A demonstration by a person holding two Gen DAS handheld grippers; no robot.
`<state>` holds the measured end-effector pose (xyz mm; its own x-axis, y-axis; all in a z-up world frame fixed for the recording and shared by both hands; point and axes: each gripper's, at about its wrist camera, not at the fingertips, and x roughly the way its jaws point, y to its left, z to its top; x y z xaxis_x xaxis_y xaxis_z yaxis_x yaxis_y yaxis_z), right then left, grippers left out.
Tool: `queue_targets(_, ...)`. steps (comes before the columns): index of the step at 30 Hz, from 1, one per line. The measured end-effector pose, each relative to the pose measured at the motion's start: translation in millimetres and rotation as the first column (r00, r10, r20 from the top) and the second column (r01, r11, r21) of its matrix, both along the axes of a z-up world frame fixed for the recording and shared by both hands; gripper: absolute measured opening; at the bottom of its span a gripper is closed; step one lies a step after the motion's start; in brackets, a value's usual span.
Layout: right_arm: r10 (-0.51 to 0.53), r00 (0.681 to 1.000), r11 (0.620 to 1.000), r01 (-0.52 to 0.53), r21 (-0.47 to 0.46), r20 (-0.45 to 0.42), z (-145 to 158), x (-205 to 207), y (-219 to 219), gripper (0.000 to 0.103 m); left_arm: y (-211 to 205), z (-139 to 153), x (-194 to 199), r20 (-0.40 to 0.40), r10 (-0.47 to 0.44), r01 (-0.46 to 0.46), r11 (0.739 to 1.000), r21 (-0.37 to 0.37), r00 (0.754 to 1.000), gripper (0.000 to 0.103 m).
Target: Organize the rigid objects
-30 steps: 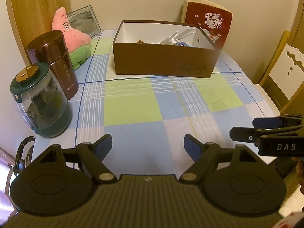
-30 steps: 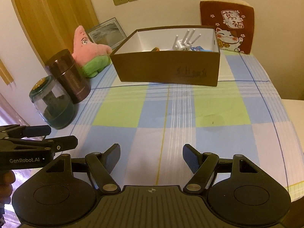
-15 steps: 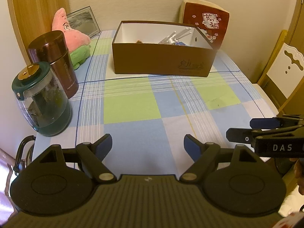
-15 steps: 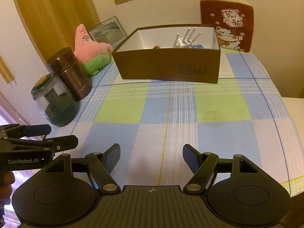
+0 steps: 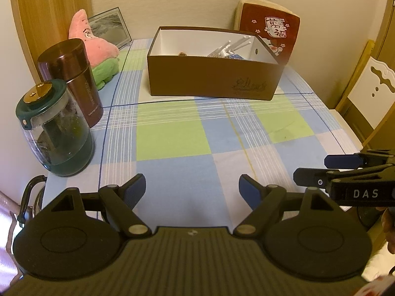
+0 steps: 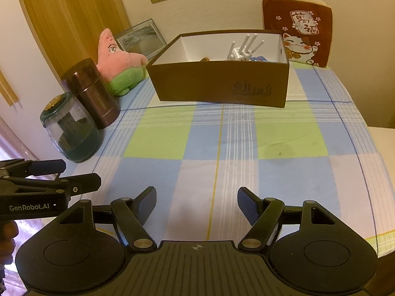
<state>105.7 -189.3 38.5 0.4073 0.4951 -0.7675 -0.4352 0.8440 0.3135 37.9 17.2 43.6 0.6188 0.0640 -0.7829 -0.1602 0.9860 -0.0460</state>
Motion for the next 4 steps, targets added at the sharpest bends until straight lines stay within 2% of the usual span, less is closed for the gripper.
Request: queue_targets(4, -0.001, 1.000, 1.000, 0.001, -0.006, -0.001, -1.2, 3.1, -0.6, 0.070, -1.1, -0.6, 3.3, 0.000, -0.001, 0.001, 1.000, 0.002, 1.000, 0.080)
